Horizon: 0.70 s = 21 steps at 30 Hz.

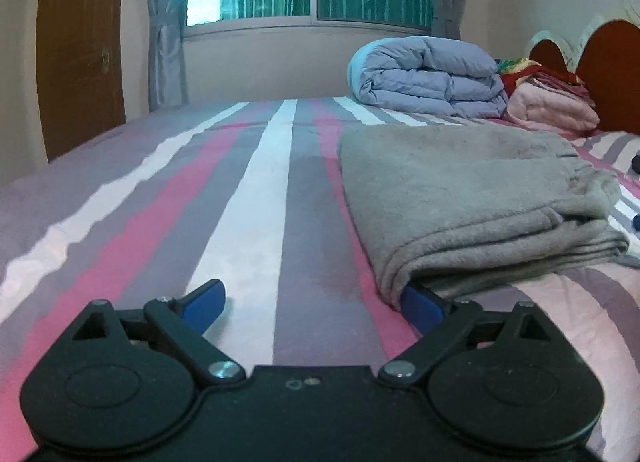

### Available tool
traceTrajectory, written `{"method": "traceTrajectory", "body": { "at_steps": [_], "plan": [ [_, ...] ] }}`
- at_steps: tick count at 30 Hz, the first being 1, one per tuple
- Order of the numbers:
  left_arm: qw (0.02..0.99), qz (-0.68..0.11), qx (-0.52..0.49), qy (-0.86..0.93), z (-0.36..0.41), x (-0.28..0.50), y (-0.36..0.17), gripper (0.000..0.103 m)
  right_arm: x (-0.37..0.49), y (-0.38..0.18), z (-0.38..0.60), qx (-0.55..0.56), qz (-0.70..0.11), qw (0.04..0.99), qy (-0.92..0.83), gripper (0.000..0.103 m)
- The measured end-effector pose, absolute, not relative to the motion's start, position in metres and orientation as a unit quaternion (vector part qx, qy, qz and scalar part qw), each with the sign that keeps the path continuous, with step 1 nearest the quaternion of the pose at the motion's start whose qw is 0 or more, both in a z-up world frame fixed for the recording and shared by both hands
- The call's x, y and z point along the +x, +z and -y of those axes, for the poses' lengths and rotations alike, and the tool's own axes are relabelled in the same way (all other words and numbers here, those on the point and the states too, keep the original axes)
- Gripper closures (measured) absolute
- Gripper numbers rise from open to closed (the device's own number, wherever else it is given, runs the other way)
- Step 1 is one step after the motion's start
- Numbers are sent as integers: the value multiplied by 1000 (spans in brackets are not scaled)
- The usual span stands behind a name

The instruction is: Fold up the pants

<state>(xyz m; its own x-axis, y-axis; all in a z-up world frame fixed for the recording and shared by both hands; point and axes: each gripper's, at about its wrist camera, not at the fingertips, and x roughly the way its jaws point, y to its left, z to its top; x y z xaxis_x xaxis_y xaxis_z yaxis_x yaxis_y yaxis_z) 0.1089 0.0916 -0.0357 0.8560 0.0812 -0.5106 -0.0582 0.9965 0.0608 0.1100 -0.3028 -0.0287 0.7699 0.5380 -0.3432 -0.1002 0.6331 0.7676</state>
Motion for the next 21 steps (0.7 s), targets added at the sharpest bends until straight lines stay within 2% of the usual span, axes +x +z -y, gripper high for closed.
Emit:
{"method": "traceTrajectory", "body": {
  "at_steps": [7,8,9,10,11,15,17,18,19,21],
  "plan": [
    [963,-267,8,35,-95,114,-38,9,154,-51,285,431,-330,820,182,28],
    [963,-269,7,35,-97,115,-38,8,159,-53,282,429,-332,821,177,38],
    [963,-268,6,35,-97,115,-37,8,164,-53,279,422,-335,824,173,55],
    [963,-267,7,34,-98,115,-37,8,166,-54,274,408,-344,830,159,62],
    [964,-265,9,35,-97,115,-36,8,167,-53,274,405,-344,833,153,64],
    [963,-265,9,36,-97,114,-37,8,141,-33,279,389,-273,864,168,65],
    [962,-270,11,35,-96,115,-36,8,157,-56,277,381,-350,843,148,64],
    [961,-273,13,37,-96,114,-35,8,162,-65,279,392,-363,832,152,64],
    [960,-276,15,37,-96,112,-33,8,162,-64,284,401,-357,829,157,59],
    [961,-273,12,38,-100,103,-26,9,155,-51,288,385,-348,840,158,45]
  ]
}}
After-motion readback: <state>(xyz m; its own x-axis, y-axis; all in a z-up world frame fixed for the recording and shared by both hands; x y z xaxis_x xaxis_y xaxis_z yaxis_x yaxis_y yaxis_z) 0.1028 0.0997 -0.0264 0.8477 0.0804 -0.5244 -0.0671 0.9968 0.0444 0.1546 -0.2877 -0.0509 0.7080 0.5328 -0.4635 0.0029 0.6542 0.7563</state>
